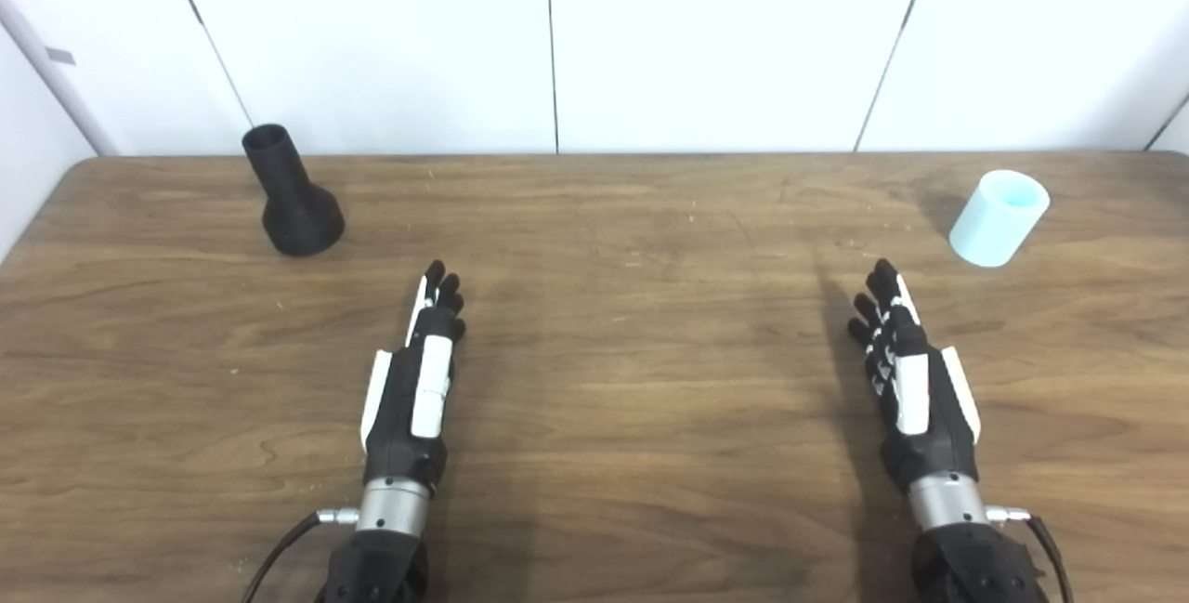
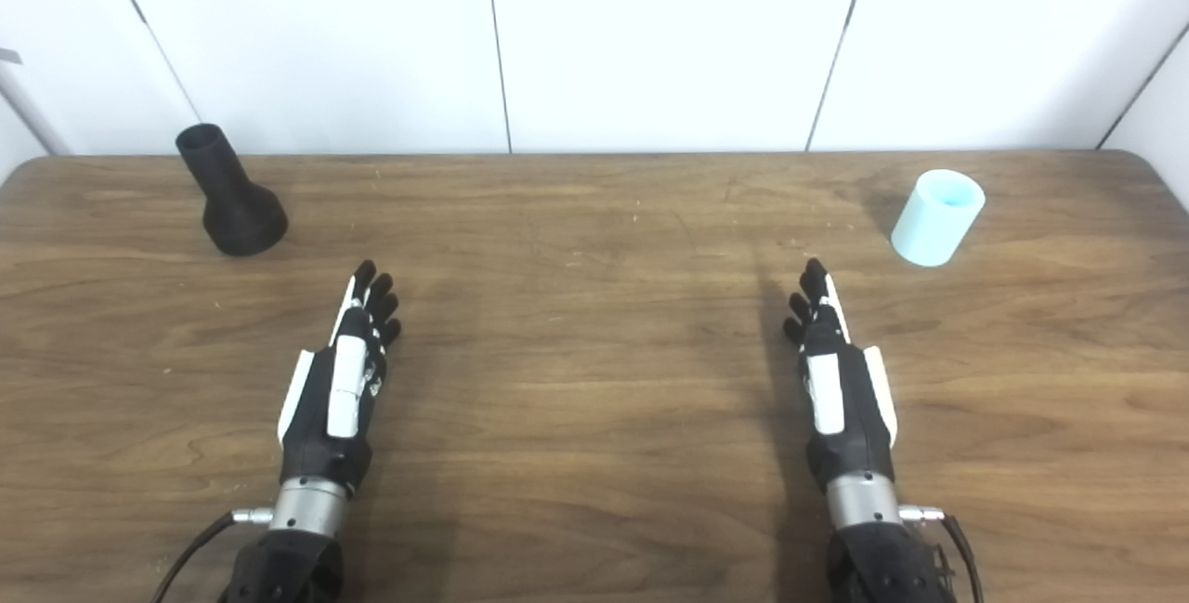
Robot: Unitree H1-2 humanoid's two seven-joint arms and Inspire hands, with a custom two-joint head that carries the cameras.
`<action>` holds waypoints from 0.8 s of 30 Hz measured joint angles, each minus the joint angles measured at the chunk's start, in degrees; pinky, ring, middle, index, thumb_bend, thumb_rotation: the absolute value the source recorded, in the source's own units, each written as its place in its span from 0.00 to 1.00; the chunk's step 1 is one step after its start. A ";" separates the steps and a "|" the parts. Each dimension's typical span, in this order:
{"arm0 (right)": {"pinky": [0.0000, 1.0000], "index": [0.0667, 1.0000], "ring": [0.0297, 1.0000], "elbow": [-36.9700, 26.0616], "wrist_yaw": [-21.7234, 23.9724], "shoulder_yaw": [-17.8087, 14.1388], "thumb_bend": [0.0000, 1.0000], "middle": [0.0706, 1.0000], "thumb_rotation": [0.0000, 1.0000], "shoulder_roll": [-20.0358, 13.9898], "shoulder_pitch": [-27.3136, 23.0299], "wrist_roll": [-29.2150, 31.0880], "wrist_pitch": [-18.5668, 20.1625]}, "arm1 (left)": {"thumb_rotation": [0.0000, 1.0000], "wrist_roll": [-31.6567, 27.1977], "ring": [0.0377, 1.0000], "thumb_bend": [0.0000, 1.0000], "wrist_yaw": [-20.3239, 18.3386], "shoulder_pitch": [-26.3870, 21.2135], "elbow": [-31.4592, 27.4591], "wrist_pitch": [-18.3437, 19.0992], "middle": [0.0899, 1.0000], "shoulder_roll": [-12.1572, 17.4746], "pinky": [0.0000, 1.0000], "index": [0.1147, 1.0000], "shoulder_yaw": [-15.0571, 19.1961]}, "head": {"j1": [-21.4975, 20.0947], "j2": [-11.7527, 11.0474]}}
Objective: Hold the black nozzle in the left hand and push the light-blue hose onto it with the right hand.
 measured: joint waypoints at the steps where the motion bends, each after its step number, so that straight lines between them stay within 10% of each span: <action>1: 0.96 1.00 0.99 0.00 0.00 0.00 0.71 1.00 1.00 0.00 0.00 -0.01 0.00 | 1.00 0.01 1.00 0.66 0.01 0.00 0.00 0.00 1.00 0.00 1.00 1.00 0.00 | 0.00 0.00; 17: 0.96 1.00 0.99 0.13 -0.02 0.01 0.71 1.00 1.00 0.00 0.01 -0.04 -0.18 | 1.00 0.06 1.00 0.66 0.02 0.00 0.13 -0.02 1.00 0.00 1.00 1.00 -0.03 | 0.44 -0.79; 21: 0.96 1.00 0.99 1.00 0.13 -0.16 0.70 1.00 1.00 -0.15 0.24 0.12 -1.46 | 1.00 0.19 1.00 0.66 0.20 0.07 1.18 -1.48 1.00 -0.09 1.00 1.00 -0.44 | 1.67 -2.81; 24: 0.96 1.00 1.00 2.49 0.69 -0.21 0.72 1.00 1.00 -0.68 0.66 0.62 -3.71 | 1.00 1.02 1.00 0.64 0.52 0.21 2.38 -3.68 1.00 -0.27 1.00 1.00 -1.11 | 4.03 -9.28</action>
